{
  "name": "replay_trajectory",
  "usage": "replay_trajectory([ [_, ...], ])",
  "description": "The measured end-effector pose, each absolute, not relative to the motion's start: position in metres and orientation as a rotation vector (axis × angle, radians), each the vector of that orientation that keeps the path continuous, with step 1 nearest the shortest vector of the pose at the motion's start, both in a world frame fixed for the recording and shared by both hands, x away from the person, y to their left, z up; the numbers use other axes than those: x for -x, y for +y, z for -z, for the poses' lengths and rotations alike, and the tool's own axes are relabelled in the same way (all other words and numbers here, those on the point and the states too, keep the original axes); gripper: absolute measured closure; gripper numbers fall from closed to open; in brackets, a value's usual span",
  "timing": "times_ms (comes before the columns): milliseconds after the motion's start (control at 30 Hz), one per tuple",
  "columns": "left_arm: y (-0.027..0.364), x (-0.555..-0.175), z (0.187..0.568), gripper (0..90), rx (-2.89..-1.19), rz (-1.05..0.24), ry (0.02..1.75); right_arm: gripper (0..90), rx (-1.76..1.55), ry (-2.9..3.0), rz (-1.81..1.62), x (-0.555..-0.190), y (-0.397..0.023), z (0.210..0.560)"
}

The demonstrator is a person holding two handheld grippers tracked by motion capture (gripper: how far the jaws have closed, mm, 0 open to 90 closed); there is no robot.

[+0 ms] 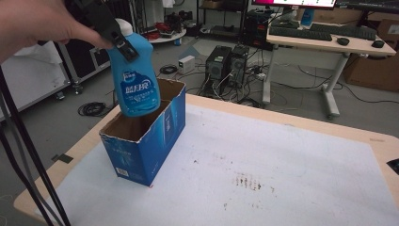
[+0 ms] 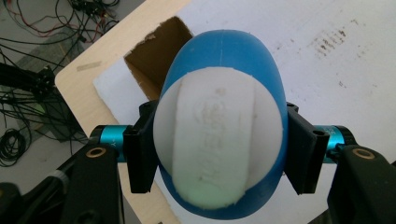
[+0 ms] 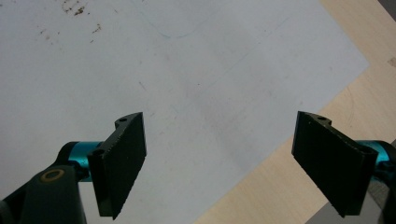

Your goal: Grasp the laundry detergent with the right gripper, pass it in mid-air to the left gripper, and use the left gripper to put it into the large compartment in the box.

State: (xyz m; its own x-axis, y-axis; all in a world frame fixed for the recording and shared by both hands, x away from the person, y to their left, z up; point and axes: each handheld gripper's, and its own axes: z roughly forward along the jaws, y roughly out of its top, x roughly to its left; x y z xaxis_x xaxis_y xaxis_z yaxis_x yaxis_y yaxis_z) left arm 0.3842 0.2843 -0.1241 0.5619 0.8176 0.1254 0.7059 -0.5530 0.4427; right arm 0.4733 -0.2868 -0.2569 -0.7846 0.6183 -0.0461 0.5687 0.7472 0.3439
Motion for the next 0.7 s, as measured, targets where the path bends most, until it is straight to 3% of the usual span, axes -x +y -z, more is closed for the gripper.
replay_trajectory([
  [700,0.282,-0.402,0.223,38.4,-2.595,-0.347,1.272,17.1,-0.944,2.792,-0.426,-0.467,-0.287,0.257],
])
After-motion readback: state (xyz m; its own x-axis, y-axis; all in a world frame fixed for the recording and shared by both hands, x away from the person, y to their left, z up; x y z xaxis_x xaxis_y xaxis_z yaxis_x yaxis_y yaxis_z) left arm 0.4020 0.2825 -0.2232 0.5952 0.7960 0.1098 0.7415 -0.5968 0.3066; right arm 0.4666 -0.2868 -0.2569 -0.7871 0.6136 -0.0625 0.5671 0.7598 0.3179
